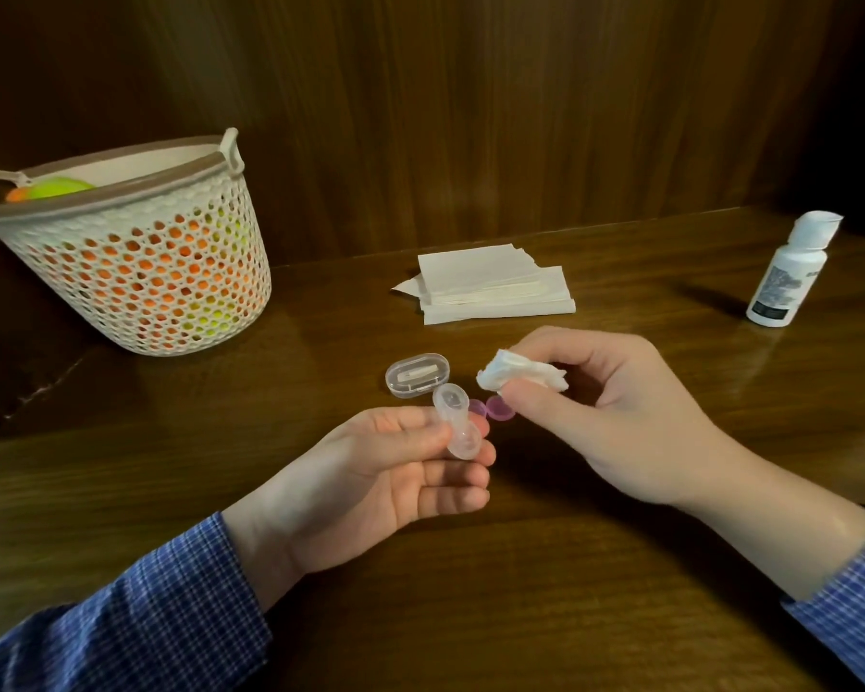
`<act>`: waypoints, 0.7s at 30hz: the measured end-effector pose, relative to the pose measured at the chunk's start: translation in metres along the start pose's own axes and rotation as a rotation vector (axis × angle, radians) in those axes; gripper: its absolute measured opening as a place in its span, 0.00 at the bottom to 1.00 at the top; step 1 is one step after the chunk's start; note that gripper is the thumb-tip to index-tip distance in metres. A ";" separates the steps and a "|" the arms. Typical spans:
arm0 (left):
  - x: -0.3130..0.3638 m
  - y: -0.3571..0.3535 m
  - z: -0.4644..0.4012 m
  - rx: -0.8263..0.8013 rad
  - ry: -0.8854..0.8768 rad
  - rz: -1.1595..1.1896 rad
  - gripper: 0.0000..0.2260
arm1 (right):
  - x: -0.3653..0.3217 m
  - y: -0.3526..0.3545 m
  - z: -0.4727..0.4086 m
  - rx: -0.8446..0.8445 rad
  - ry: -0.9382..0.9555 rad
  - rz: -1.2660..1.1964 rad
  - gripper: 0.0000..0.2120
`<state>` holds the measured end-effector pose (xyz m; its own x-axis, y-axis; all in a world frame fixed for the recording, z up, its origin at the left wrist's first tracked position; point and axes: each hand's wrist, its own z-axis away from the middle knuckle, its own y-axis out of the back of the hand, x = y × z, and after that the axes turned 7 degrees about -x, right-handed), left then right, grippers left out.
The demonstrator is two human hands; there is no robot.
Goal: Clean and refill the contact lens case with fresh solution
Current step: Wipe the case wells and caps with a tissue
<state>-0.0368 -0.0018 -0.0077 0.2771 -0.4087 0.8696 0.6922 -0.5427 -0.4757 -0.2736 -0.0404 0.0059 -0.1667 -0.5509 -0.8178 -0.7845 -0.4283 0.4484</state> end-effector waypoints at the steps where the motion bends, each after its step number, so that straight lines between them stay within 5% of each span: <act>1: -0.001 0.000 0.000 0.005 0.000 -0.009 0.18 | 0.001 -0.002 0.000 0.025 0.007 0.060 0.06; 5: -0.002 -0.001 -0.002 0.023 -0.026 0.006 0.23 | 0.003 -0.008 0.002 0.084 0.050 0.180 0.05; 12: -0.004 -0.004 -0.004 0.029 -0.021 -0.125 0.16 | 0.009 -0.017 0.003 0.065 0.115 0.351 0.08; 21: -0.002 -0.006 -0.001 0.041 0.021 -0.178 0.18 | 0.007 -0.016 0.003 -0.104 -0.057 0.220 0.07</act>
<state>-0.0422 0.0014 -0.0074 0.1343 -0.3243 0.9364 0.7558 -0.5777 -0.3084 -0.2643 -0.0353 -0.0081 -0.3622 -0.5987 -0.7144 -0.6606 -0.3758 0.6499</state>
